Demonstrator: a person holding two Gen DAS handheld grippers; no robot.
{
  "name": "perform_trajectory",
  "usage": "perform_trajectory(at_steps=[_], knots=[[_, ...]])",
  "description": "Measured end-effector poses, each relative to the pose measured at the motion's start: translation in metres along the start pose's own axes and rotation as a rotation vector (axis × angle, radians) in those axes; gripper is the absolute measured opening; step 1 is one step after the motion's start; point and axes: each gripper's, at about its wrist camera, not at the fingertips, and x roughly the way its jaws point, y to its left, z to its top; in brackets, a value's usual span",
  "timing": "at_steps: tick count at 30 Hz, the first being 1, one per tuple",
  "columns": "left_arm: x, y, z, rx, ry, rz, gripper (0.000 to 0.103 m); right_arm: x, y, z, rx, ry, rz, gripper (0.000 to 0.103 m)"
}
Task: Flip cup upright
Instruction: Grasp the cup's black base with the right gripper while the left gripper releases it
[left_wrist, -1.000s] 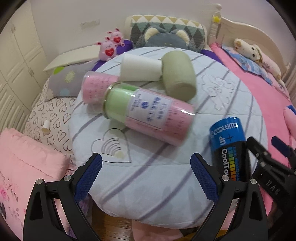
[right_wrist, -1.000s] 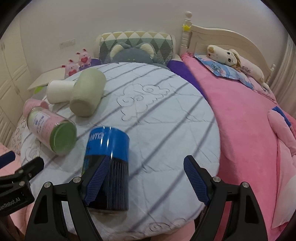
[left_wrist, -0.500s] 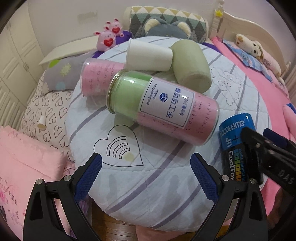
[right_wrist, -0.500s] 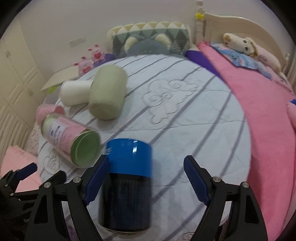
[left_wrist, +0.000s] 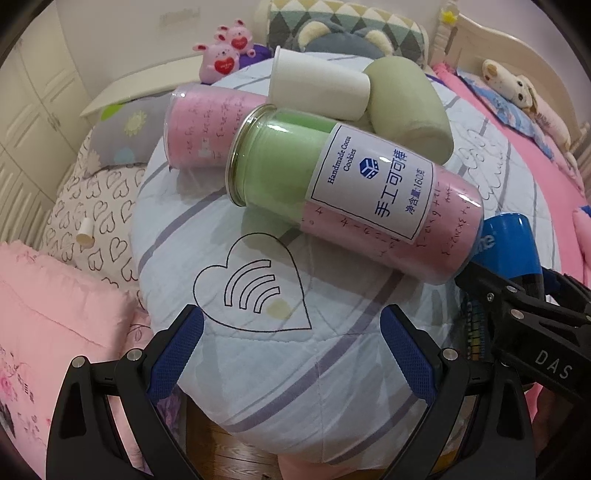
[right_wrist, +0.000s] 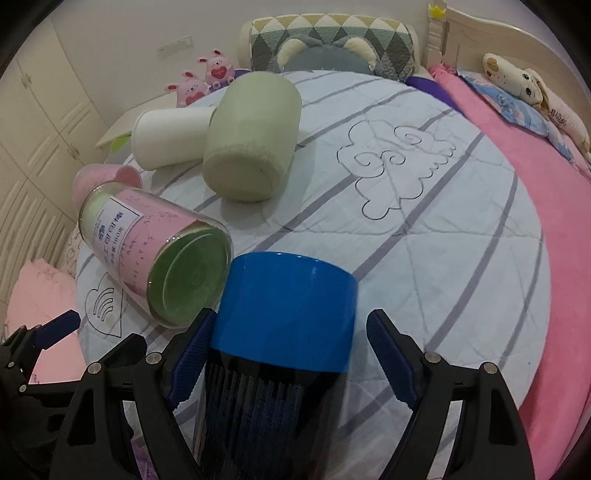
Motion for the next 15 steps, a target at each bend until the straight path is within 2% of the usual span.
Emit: perform_trajectory(at_steps=[2,5,15], knots=[[0.001,0.0,0.0,0.001,0.004,-0.014,0.098,0.0,0.0,0.0,-0.007,0.0,0.019,0.083],[0.001,0.001,0.001,-0.004,0.001,0.018,0.098,-0.004,0.001,-0.001,-0.021,-0.012,0.04,0.082],[-0.006,-0.003,-0.001,-0.01,-0.015,0.011,0.098,-0.031,0.006,-0.006,-0.09,-0.104,-0.025,0.08]])
